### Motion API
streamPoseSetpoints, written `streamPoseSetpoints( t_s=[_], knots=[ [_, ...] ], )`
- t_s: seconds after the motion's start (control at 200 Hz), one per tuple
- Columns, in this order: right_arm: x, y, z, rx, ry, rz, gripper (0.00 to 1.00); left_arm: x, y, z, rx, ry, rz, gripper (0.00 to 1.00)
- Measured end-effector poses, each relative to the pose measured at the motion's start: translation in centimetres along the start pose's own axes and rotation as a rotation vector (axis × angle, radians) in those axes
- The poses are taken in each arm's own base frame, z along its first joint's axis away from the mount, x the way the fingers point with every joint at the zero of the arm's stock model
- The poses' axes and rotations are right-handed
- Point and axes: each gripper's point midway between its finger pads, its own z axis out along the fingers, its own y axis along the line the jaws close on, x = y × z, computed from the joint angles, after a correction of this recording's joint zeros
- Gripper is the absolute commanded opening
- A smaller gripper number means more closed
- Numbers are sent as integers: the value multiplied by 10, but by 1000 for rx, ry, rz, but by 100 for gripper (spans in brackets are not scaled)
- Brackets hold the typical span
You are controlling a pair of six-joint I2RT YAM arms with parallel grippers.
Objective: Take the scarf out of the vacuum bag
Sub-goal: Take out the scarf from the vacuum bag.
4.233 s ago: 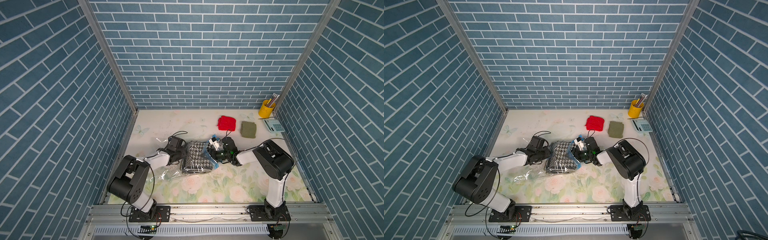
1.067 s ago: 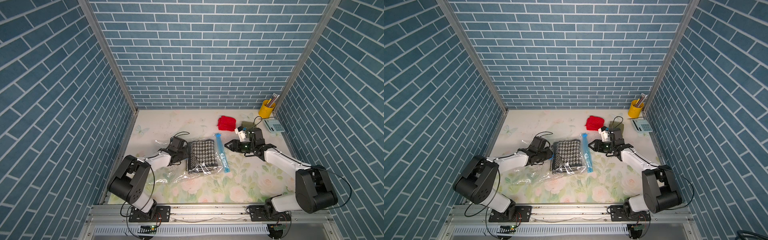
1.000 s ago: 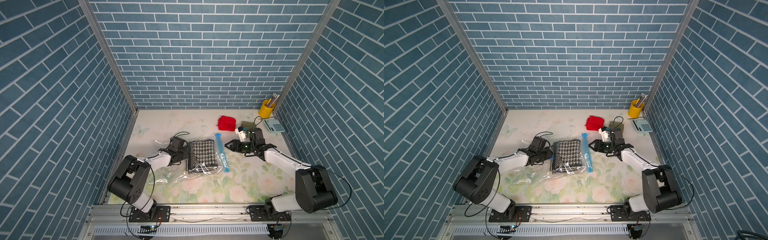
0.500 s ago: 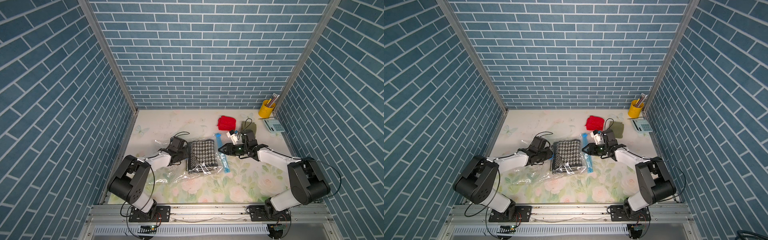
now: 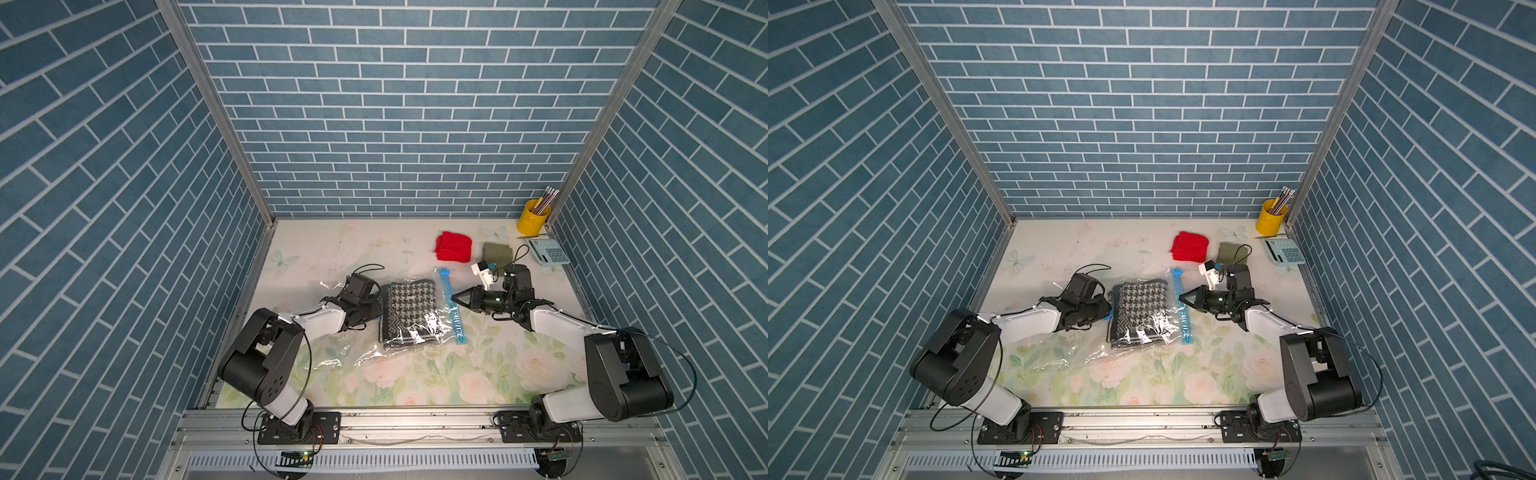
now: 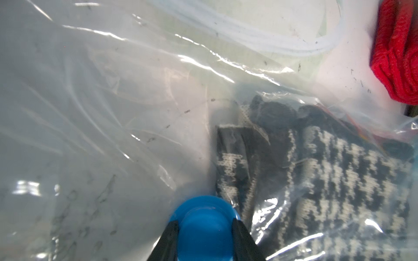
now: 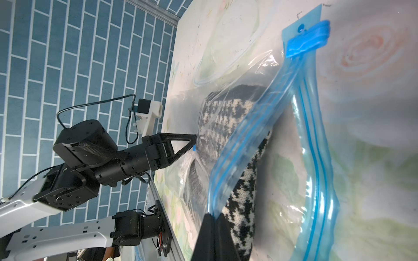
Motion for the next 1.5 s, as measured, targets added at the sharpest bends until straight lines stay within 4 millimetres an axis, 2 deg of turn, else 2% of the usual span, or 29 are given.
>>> streamPoseSetpoints(
  t_s=[0.02, 0.045, 0.08, 0.115, 0.17, 0.24, 0.29, 0.33, 0.385, 0.435, 0.585, 0.82, 0.925, 1.155, 1.225, 1.42, 1.5],
  knots=[
    [0, 0, 0, -3, 0, -1, 0, 0, 0, 0, 0, 0, 0, 22],
    [0, 1, 0, -6, 0, -2, 7, 0, 0, 0, 1, 0, 0, 22],
    [0, 1, 0, -6, 1, 1, 25, 0, 0, 0, 0, 0, 0, 22],
    [1, 0, 0, -4, 1, 6, 37, -1, -1, 1, 0, 0, 0, 22],
    [0, -3, -2, 14, -7, 6, 45, -1, -1, 1, 1, 0, 0, 22],
    [-4, -8, -6, 49, -28, -6, 44, -1, -1, 1, 0, 0, 0, 22],
    [-6, -12, -11, 85, -48, -5, 39, -1, -1, 1, 0, 0, 0, 22],
    [-10, -17, -15, 117, -70, -12, 31, -1, -1, 1, 0, 0, 1, 22],
    [-16, -23, -23, 164, -106, -18, 12, -1, -1, 1, 0, 0, 1, 22],
    [-20, -28, -29, 206, -133, -31, 0, -1, -1, 1, 0, 0, 1, 22],
    [-22, -49, -34, 301, -151, -17, 0, -1, -1, 1, 0, 0, 1, 22],
    [-6, -73, -19, 332, -78, 29, 0, -1, -1, 1, 0, 0, 1, 22],
    [3, -68, -8, 303, -39, 16, 0, -1, -1, 1, 0, 0, 1, 22],
    [26, -43, 24, 200, 59, -51, 0, -1, -1, 1, 0, 1, 1, 22],
    [31, -37, 32, 170, 80, -66, 7, -1, -1, 1, 0, 0, 1, 22],
    [43, -39, 44, 143, 125, -44, 40, -1, -1, 1, 0, 0, 1, 22],
    [45, -41, 47, 140, 136, -34, 47, -1, -1, 1, 0, 0, 1, 22]
  ],
)
